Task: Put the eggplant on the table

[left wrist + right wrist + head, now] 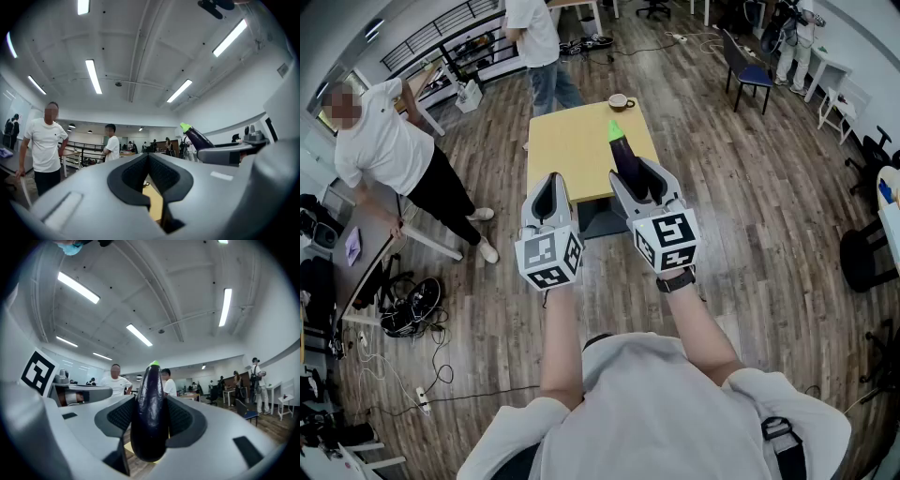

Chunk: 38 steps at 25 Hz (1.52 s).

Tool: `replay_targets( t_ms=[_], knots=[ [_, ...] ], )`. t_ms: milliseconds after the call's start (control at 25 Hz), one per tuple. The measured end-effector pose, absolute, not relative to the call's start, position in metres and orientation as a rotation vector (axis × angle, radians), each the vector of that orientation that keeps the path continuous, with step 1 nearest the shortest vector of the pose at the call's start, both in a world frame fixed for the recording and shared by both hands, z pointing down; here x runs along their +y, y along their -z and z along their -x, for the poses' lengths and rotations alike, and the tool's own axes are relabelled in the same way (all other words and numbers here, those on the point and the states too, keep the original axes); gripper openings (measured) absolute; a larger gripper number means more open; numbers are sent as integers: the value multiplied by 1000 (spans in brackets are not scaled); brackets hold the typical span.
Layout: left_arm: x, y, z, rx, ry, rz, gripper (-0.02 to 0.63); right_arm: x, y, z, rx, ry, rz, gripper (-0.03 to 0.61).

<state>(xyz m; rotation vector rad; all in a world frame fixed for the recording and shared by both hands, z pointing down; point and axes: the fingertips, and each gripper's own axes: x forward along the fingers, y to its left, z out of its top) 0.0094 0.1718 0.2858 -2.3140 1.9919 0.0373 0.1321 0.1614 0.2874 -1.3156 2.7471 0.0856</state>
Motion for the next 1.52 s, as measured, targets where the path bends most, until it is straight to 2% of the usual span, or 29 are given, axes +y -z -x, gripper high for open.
replay_targets(
  t_ms=[200,520,1000,1280,1520],
  knots=[
    [158,-299,-20,2017,-9,2288,9,149,-301,-142,2762,-72,1279,207],
    [112,-294,13,2004,-177,2244,8,82,-315,-125,2743,-67,1385,207],
    [-59,-259,113,2011,-263,2202,-11,-88,-271,-52,2626,-75,1668,196],
    [-129,-290,173,2015,-253,2328,-11,-148,-277,22,2602,-125,1605,196],
    [-168,-310,178,1979,-241,2380,-9,-179,-289,53,2712,-263,1563,201]
  ],
)
